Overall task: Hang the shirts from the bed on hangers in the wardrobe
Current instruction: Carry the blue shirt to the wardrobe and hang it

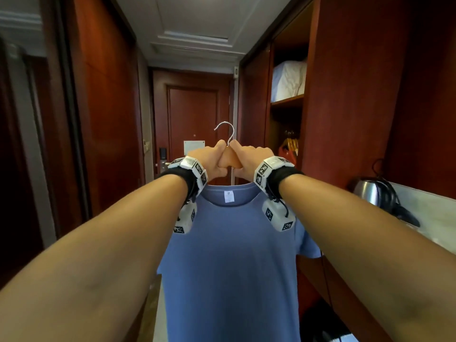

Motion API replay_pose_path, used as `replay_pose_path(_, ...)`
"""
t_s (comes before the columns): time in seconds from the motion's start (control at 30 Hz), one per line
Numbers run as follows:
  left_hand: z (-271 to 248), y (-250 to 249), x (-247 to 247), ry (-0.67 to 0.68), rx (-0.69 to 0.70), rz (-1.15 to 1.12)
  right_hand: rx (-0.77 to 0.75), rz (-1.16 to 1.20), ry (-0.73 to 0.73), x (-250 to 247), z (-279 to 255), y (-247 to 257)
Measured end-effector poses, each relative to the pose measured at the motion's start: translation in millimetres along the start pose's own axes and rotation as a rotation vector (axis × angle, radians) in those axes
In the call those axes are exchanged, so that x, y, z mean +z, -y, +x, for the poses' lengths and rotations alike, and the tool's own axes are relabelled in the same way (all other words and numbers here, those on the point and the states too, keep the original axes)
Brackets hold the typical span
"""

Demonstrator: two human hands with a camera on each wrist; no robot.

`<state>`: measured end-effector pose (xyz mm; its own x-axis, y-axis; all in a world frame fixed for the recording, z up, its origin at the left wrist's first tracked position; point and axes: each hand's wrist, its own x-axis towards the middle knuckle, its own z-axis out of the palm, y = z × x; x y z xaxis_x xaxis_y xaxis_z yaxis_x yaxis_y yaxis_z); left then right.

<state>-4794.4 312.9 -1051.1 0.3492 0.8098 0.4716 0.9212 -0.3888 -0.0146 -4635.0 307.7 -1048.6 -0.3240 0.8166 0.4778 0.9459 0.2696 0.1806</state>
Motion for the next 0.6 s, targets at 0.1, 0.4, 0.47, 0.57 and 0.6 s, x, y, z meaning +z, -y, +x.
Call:
replay_pose_path(0.1,62.7,30.8,21.3,0.014,0.016,-0.010,0.029,-0.020,0.007,24.3,61.4,-17.0)
replay_pose_path(0.4,226.7,83.6,82.1,-0.005,0.080,-0.007,0.147,-0.029,0.006,95.1,201.9,-80.2)
replay_pose_path(0.47,259.1,89.8,102.5,0.008,0.088,-0.004,0.154,-0.025,0.011,116.1,225.8,-97.8)
replay_pose_path(0.57,310.7,94.6,139.1,-0.002,0.105,0.000,0.158,-0.039,-0.002,151.5,260.5,-129.5)
replay_pose_path(0.6,328.8,95.1,151.9,-0.007,0.108,-0.002,0.159,-0.041,-0.008,163.2,271.8,-141.3)
